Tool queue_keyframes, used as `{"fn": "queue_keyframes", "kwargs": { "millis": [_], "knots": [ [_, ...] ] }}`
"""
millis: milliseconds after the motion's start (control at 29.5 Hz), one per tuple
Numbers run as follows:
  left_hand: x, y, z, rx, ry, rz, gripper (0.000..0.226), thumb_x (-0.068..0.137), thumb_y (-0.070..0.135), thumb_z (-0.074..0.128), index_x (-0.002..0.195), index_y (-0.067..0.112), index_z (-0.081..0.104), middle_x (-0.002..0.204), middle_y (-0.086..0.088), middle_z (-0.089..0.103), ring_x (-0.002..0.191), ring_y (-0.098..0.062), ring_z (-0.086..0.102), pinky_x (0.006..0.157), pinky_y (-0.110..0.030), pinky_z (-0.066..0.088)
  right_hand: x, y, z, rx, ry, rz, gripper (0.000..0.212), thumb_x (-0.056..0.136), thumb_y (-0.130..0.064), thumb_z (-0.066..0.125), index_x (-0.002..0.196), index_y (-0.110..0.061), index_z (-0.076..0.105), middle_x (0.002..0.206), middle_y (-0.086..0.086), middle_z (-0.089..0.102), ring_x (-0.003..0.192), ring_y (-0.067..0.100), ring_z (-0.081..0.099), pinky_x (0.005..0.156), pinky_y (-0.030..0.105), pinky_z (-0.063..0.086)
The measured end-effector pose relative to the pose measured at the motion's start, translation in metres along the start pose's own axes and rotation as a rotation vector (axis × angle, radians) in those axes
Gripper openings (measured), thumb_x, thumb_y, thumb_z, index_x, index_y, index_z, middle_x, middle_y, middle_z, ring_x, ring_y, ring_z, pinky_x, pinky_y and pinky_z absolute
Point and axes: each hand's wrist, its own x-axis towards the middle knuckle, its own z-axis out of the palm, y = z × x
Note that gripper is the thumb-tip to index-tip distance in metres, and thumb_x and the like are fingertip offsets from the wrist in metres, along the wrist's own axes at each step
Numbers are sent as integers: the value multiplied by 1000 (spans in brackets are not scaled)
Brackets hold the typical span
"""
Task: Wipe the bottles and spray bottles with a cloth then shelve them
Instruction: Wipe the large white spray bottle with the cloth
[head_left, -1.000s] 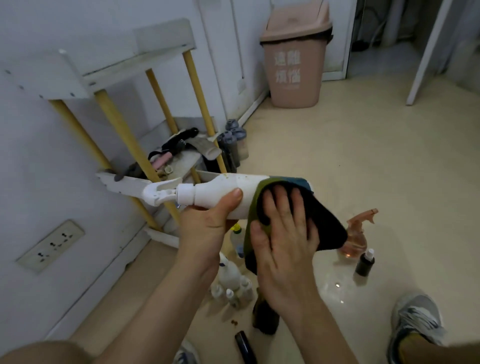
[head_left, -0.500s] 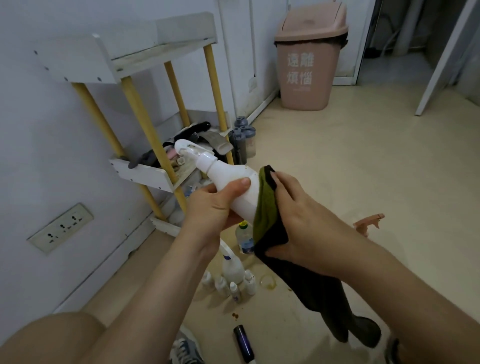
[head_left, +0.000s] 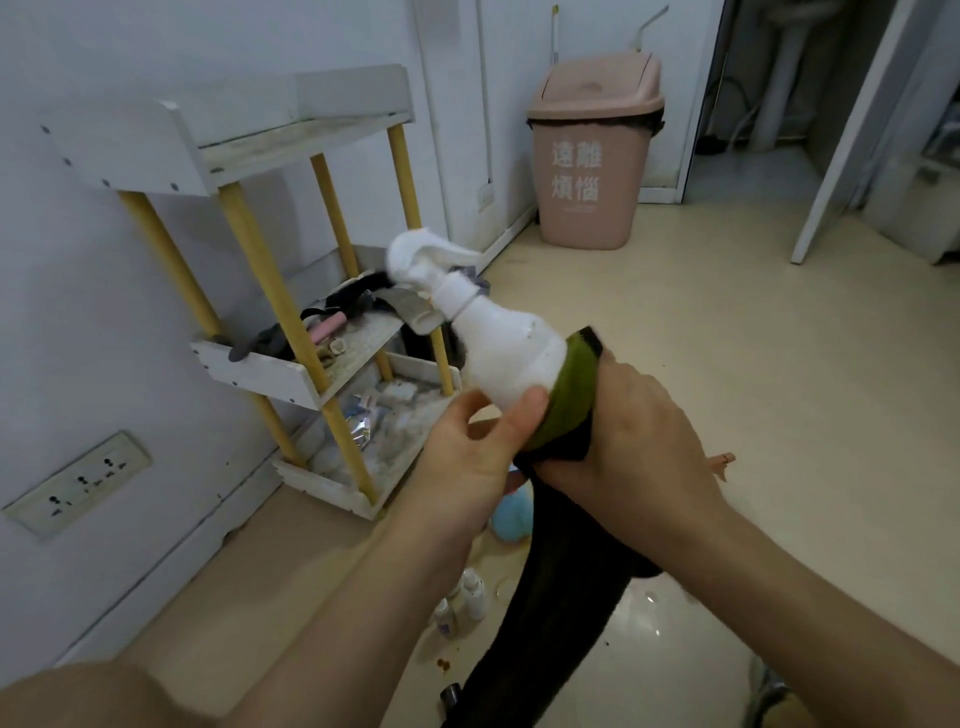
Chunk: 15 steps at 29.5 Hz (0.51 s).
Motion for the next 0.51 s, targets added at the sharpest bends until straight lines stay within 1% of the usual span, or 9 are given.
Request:
{"fn": "queue_keyframes", "kwargs": {
  "millis": [68, 136, 169, 237, 305, 339, 407, 474, 508],
  "knots": [
    [0, 5, 3, -85, 38, 1, 50, 63, 52, 70, 106, 26, 64, 92, 7, 76, 90, -13, 73, 81, -36, 60, -9, -2, 8, -133, 49, -110, 89, 64, -54, 75, 135, -9, 44, 98, 6, 61, 85, 29, 57, 65, 38, 47],
    [1, 7, 0, -116, 83, 27, 44, 64, 48, 70, 101, 24, 66, 89, 7, 77, 85, -10, 73, 73, -29, 61, -12, -3, 7, -86, -12, -162, 84, 67, -61, 66, 131, -9, 47, 100, 4, 61, 87, 26, 56, 67, 37, 46],
    [1, 8, -2, -104, 96, 37, 44, 63, 48, 70, 99, 23, 66, 88, 8, 77, 83, -9, 73, 71, -26, 60, -10, -2, 2, 8, -73, -153, 79, 68, -63, 61, 128, -13, 49, 102, 0, 61, 89, 22, 57, 69, 36, 47],
    [2, 6, -7, -33, 92, 77, 43, 61, 46, 72, 96, 23, 66, 87, 11, 76, 82, -7, 73, 71, -23, 59, -2, 3, -6, 344, -238, -44, 66, 68, -60, 64, 123, -25, 54, 106, -9, 66, 95, 13, 62, 78, 32, 50],
    [0, 9, -7, 18, 66, 111, 45, 59, 46, 73, 97, 23, 67, 88, 10, 76, 84, -6, 72, 72, -23, 59, 6, 9, -11, 655, -391, 76, 50, 75, -43, 75, 119, -27, 59, 109, -11, 70, 100, 8, 65, 88, 32, 53],
    [0, 9, -7, 26, 38, 117, 47, 59, 47, 73, 98, 21, 67, 88, 9, 76, 84, -7, 73, 71, -22, 59, 9, 11, -13, 755, -451, 122, 39, 81, -32, 76, 116, -26, 61, 108, -9, 71, 101, 7, 66, 89, 30, 53],
    [-1, 10, -7, 30, -17, 99, 46, 62, 44, 73, 100, 18, 67, 86, 7, 77, 81, -9, 73, 65, -20, 56, 9, 12, -18, 902, -563, 226, 16, 93, -21, 63, 108, -24, 64, 100, -6, 72, 94, 6, 69, 85, 25, 56],
    [-1, 10, -9, 32, -59, 82, 48, 67, 43, 82, 103, 14, 67, 87, 3, 77, 81, -11, 73, 63, -20, 56, 6, 12, -20, 1053, -702, 390, 14, 98, -22, 52, 106, -21, 63, 97, 0, 73, 89, 10, 71, 79, 24, 58],
    [0, 11, -10, 37, -70, 82, 53, 66, 43, 85, 105, 13, 67, 89, 1, 77, 84, -13, 73, 65, -20, 55, 3, 12, -21, 1125, -767, 443, 15, 97, -22, 52, 109, -19, 61, 100, 3, 72, 91, 13, 72, 79, 25, 59]
  ]
}}
